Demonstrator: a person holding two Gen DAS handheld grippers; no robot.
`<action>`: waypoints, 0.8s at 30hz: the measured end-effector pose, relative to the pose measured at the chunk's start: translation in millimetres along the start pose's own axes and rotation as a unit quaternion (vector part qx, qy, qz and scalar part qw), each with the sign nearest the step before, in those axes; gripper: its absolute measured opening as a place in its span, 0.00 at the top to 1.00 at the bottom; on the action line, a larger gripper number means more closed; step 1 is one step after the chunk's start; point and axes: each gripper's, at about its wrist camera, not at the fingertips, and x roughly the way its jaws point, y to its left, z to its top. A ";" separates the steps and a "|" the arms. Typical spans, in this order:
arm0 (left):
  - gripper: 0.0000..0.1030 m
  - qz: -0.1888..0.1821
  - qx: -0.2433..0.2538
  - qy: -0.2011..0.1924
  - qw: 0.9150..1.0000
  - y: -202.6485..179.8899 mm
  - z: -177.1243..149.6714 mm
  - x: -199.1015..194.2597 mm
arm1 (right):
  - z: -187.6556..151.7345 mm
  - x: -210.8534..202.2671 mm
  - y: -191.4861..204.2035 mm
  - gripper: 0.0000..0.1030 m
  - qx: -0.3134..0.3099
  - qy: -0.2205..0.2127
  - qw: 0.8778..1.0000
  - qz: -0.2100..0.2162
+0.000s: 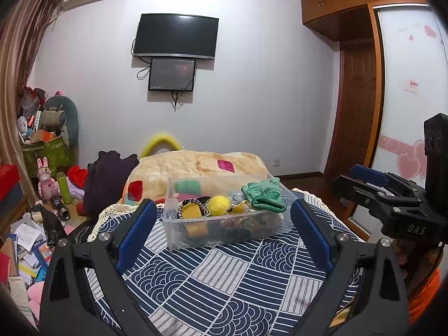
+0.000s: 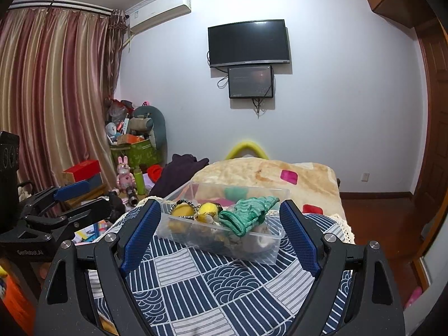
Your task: Organize soft objects
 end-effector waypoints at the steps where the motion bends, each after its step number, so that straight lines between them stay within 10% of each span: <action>1: 0.06 0.000 0.000 0.000 1.000 -0.4 -0.2 0.2 | 0.4 -0.6 0.4 0.17 0.000 0.000 1.000 0.000; 24: 0.00 0.004 -0.004 -0.001 1.000 1.2 0.4 -1.6 | -0.5 -4.6 -0.8 0.00 0.005 -0.011 1.000 -0.007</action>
